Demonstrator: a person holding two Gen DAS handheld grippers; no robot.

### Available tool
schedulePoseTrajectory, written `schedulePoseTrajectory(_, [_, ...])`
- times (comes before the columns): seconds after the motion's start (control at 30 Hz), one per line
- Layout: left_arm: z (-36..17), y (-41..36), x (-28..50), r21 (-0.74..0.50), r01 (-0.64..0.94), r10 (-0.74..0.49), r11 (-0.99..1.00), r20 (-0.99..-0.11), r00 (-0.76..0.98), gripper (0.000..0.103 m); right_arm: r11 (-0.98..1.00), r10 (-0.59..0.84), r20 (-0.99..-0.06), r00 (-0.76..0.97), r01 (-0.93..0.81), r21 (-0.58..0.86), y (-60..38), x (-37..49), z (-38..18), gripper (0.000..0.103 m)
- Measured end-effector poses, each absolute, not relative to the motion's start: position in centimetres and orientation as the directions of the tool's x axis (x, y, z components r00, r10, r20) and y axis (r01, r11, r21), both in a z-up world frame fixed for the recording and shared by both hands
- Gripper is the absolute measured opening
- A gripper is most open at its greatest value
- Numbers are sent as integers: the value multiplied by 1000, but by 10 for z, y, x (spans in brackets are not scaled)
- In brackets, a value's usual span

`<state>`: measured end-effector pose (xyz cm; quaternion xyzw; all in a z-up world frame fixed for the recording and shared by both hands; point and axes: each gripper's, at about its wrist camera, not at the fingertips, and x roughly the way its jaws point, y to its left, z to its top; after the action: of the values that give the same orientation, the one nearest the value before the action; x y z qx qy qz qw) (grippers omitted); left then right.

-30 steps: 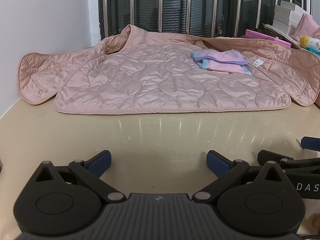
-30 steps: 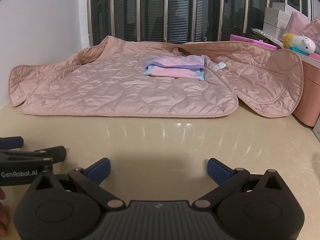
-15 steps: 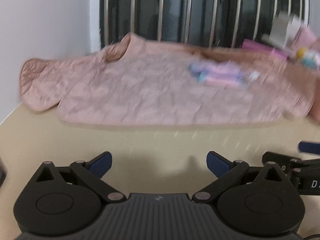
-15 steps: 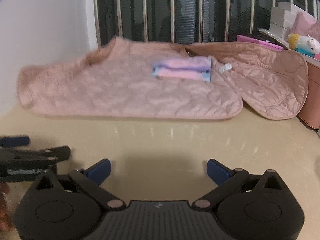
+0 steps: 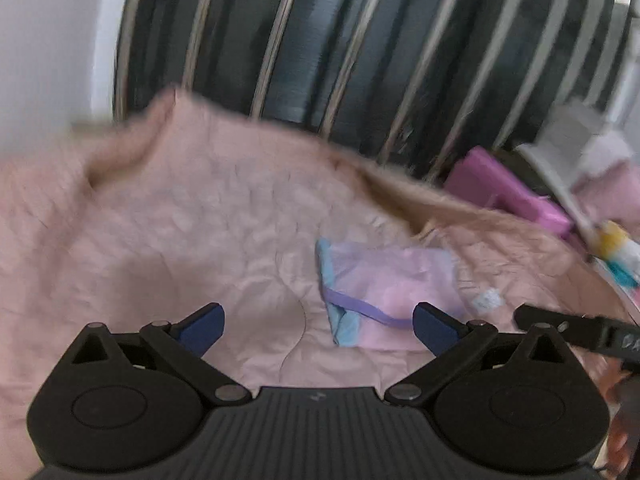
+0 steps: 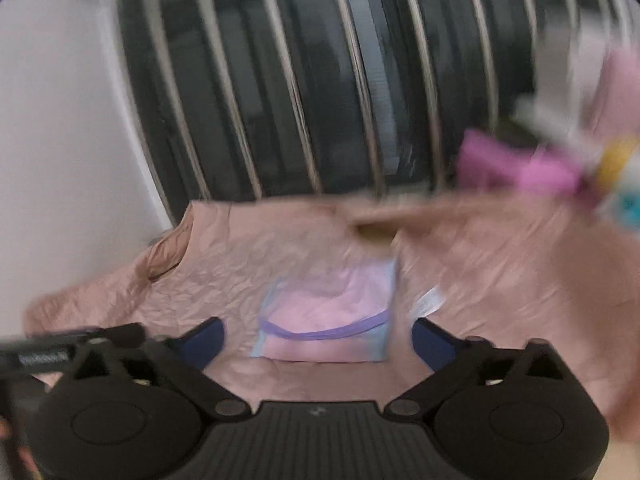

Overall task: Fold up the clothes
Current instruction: 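Reach both grippers to the folded pink-blue garment and close on it, then lift the pink-blue garment up with both grippers to unfold it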

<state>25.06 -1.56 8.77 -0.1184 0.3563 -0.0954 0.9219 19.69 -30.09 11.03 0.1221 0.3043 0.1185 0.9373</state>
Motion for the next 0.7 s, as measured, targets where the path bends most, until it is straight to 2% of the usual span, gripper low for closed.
schedulePoseTrajectory(0.03, [79, -20, 270, -296, 71, -259, 952, -664, 701, 88, 927, 323, -572, 754, -130, 352, -307, 222, 101, 82])
schedulePoseTrajectory(0.07, [68, -25, 286, -298, 65, -262, 952, -692, 672, 83, 917, 332, -599, 729, -99, 388, -311, 242, 90, 76])
schedulePoseTrajectory(0.13, [48, -34, 311, -291, 49, -257, 955, -737, 625, 61, 900, 340, -647, 683, -35, 435, -320, 280, 66, 72])
schedulePoseTrajectory(0.17, [41, -39, 319, -288, 58, -262, 956, -744, 615, 56, 901, 327, -673, 663, -4, 434, -322, 294, 57, 66])
schedulePoseTrajectory(0.2, [36, -42, 325, -298, 72, -278, 952, -741, 612, 38, 905, 314, -693, 649, 15, 425, -323, 303, 49, 57])
schedulePoseTrajectory(0.23, [31, -45, 331, -308, 87, -295, 948, -737, 608, 12, 908, 315, -695, 646, 7, 418, -322, 307, 43, 52])
schedulePoseTrajectory(0.27, [27, -45, 335, -332, 91, -319, 939, -737, 596, 1, 911, 322, -694, 644, -14, 411, -319, 313, 38, 44])
schedulePoseTrajectory(0.33, [24, -43, 339, -410, 82, -377, 908, -717, 586, 0, 918, 332, -701, 631, -47, 393, -314, 323, 28, 30])
schedulePoseTrajectory(0.37, [25, -40, 339, -443, 76, -397, 893, -697, 597, 0, 925, 328, -698, 637, -64, 375, -309, 325, 27, 11])
schedulePoseTrajectory(0.4, [30, -38, 334, -447, 86, -401, 890, -679, 615, 0, 931, 322, -693, 645, -82, 356, -305, 327, 26, 6])
schedulePoseTrajectory(0.5, [50, -31, 316, -447, 129, -411, 885, -620, 668, 0, 940, 315, -601, 735, -153, 306, -297, 311, 41, 3])
schedulePoseTrajectory(0.7, [144, -5, 222, -448, 276, -467, 850, -403, 787, 0, 913, 374, -367, 852, -270, 306, -306, 235, 112, 3])
